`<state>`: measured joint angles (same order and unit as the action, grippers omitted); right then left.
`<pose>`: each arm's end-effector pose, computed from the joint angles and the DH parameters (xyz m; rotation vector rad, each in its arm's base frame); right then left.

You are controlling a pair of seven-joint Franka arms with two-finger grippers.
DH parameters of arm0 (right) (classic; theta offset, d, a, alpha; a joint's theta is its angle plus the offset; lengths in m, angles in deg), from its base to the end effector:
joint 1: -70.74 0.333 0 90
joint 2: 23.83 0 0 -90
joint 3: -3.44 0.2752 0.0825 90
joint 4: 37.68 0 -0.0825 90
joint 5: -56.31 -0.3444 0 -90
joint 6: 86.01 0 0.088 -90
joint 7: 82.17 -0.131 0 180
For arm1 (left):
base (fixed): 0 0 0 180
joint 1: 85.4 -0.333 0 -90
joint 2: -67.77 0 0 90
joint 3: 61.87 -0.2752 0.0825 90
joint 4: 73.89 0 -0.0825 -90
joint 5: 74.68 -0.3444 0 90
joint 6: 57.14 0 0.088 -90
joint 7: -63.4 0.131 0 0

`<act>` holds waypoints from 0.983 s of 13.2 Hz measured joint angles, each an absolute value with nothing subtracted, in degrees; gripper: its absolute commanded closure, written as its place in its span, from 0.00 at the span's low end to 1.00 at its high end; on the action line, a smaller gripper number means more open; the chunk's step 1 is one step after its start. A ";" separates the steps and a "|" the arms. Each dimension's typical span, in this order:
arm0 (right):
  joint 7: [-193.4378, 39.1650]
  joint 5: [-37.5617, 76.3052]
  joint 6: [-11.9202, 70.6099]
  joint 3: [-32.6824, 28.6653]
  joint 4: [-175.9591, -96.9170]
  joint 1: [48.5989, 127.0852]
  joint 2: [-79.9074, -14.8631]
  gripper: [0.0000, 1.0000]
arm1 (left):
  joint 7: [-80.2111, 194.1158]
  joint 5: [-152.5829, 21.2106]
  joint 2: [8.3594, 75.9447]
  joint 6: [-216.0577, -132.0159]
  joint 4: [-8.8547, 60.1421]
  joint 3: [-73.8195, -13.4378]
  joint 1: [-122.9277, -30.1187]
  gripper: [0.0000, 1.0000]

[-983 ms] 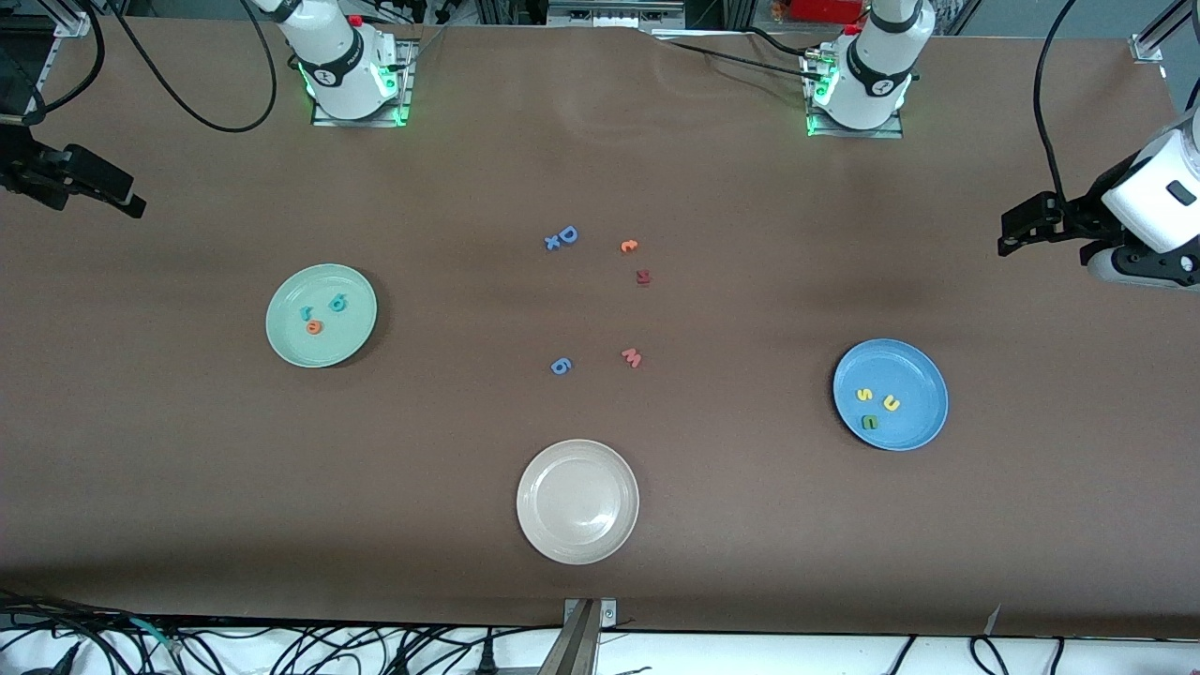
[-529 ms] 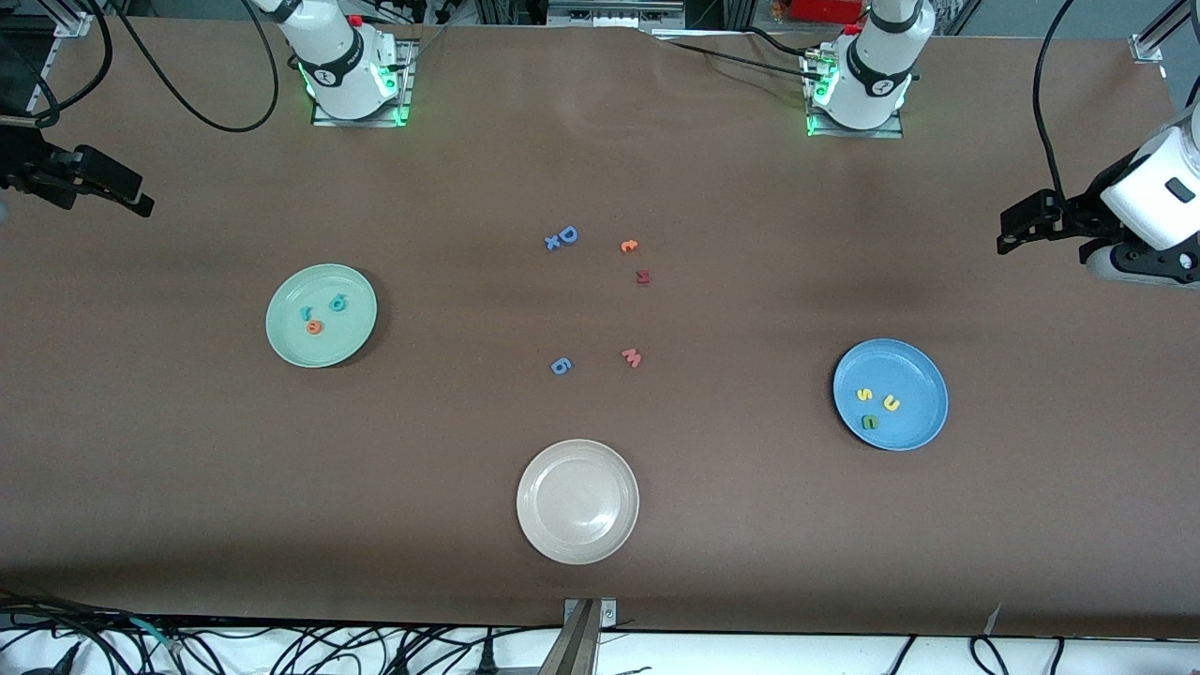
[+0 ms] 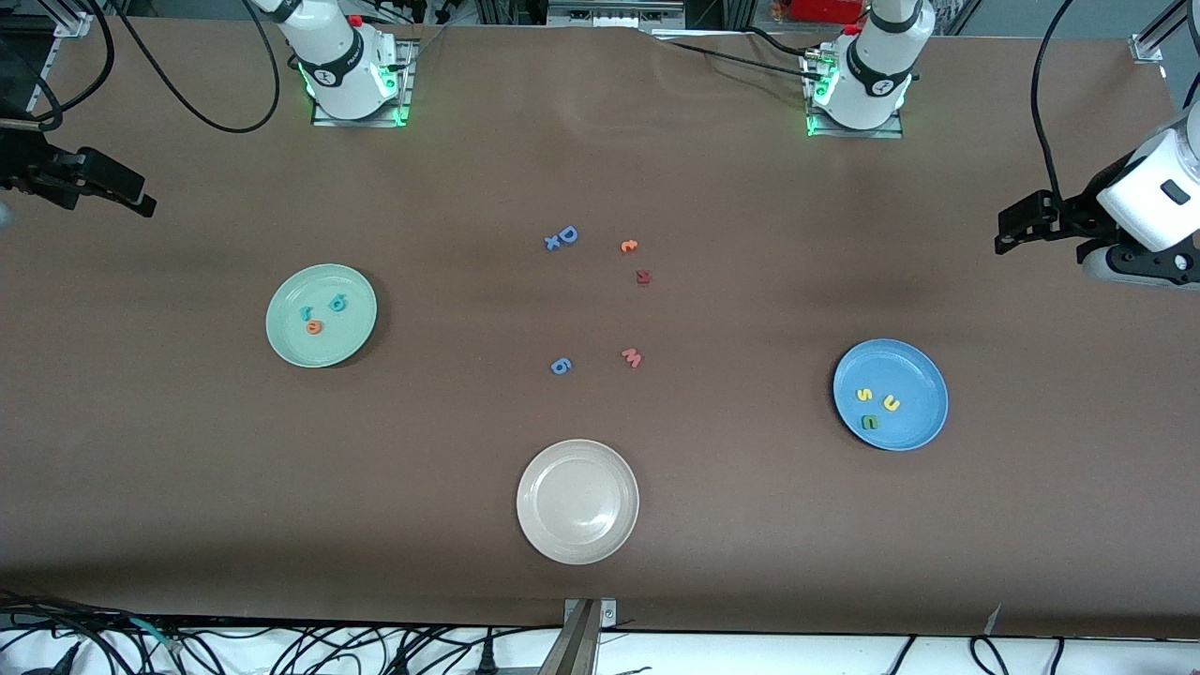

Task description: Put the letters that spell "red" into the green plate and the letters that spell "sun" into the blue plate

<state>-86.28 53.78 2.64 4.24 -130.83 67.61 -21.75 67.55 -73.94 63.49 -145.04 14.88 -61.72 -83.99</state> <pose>0.5006 -0.0144 0.5526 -3.0930 0.1739 0.0665 0.5268 -0.0160 0.5270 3.1195 -0.1554 -0.1400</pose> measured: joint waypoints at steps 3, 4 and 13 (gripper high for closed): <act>-86.28 53.80 2.65 4.24 -130.83 67.61 -21.75 0.00 | 67.55 -73.94 63.37 -145.16 14.99 -61.72 -83.95 0.00; -86.28 53.80 2.65 4.24 -130.83 67.61 -21.75 0.00 | 67.55 -73.94 63.38 -145.16 15.01 -61.72 -83.95 0.00; -86.28 53.86 2.64 4.24 -130.83 67.61 -21.75 0.00 | 67.55 -73.94 63.42 -145.80 15.35 -61.72 -83.94 0.00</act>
